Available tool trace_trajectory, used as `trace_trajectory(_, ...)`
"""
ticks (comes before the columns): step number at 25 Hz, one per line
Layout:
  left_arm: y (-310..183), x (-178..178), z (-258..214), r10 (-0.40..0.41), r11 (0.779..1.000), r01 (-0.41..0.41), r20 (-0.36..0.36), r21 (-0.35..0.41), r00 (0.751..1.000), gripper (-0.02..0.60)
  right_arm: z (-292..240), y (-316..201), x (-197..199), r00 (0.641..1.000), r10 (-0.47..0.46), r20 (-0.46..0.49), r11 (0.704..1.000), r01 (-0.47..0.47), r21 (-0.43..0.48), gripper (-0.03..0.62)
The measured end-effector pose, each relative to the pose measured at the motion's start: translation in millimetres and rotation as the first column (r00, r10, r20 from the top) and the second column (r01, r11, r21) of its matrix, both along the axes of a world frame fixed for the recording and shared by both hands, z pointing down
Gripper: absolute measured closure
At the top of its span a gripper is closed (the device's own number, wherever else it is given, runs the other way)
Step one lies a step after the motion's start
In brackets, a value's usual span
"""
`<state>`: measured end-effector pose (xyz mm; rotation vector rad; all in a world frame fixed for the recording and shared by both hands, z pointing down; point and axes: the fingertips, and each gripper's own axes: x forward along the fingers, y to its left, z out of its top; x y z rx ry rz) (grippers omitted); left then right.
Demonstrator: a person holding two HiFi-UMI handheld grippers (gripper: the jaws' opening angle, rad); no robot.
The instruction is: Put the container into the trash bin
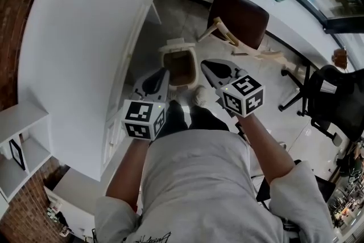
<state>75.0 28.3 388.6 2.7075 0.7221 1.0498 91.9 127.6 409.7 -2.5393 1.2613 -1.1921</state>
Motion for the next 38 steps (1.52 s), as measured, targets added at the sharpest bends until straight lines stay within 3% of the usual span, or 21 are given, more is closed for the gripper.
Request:
trace_trajectory(12, 5.0, -16.4, -39.2, -0.005, 1.0, 0.005, -0.043, 0.013, 0.999, 0.555, -53.8, 1.2, -18.9, 0.999, -0.016, -0.041, 0.996, 0.02, 0.087, 0.566)
trace_trajectory(38, 29.0, -16.6, -62.0, 0.012, 0.998, -0.006, -0.082, 0.065, 0.997, 0.555, -66.3, -0.9, -36.5, 0.992, -0.12, -0.044, 0.982, 0.125, 0.143, 0.566)
